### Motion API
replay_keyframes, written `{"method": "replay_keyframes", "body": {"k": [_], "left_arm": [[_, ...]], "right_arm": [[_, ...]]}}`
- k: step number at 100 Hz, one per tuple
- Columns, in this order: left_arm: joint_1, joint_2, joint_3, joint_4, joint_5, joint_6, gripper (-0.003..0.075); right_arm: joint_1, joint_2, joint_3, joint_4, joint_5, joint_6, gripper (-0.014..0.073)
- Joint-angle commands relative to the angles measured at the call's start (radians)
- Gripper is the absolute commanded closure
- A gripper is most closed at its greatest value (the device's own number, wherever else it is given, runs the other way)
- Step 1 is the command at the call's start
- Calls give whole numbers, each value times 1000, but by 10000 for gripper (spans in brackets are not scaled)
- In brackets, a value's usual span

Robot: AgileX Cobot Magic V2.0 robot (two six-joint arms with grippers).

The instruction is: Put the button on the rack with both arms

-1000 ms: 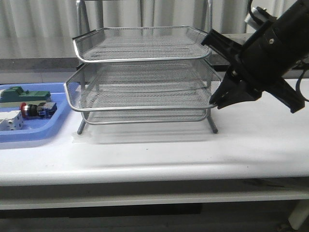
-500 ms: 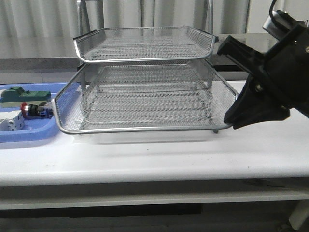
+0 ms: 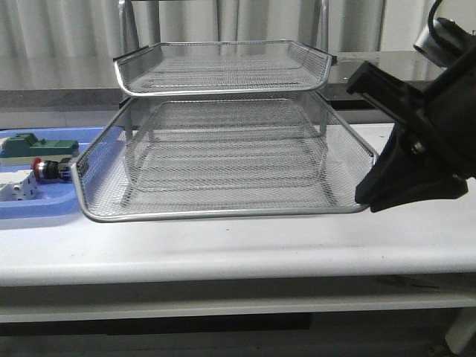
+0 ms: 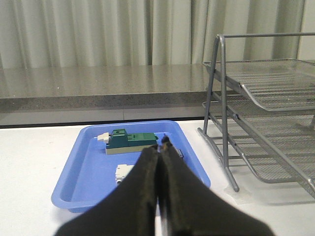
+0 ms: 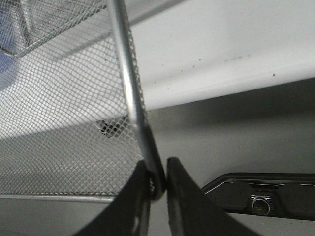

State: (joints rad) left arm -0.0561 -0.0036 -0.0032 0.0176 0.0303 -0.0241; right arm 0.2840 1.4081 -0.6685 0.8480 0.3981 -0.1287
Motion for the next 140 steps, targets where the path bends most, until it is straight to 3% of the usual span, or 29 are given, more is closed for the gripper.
{"method": "replay_keyframes", "body": {"k": [1,11,22,40,69,110,140], "left_arm": [[-6,-32,56,-8,-87,-5,741],[-6,-32,56,-8,-87,-5,741],[-6,-32,56,-8,-87,-5,741],[-6,-32,56,-8,-87,-5,741],[-6,-32,56,-8,-87,-5,741],[-6,-32,56,-8,-87,-5,741],[-6,-32,56,-8,-87,-5,741]], "right_arm": [[-13,-29,-9,-29,-9,-28,412],[-13,-40,-9,-29,-2,-51,246],[-13,-81,-9,-29,-2,-86,153],[-13,-188,-9,-53,10,-145,157],[-15,-365,-9,-240,138,-120,157],[-67,-584,-97,-793,387,185,159],[-67,-784,-133,-950,540,280,159]]}}
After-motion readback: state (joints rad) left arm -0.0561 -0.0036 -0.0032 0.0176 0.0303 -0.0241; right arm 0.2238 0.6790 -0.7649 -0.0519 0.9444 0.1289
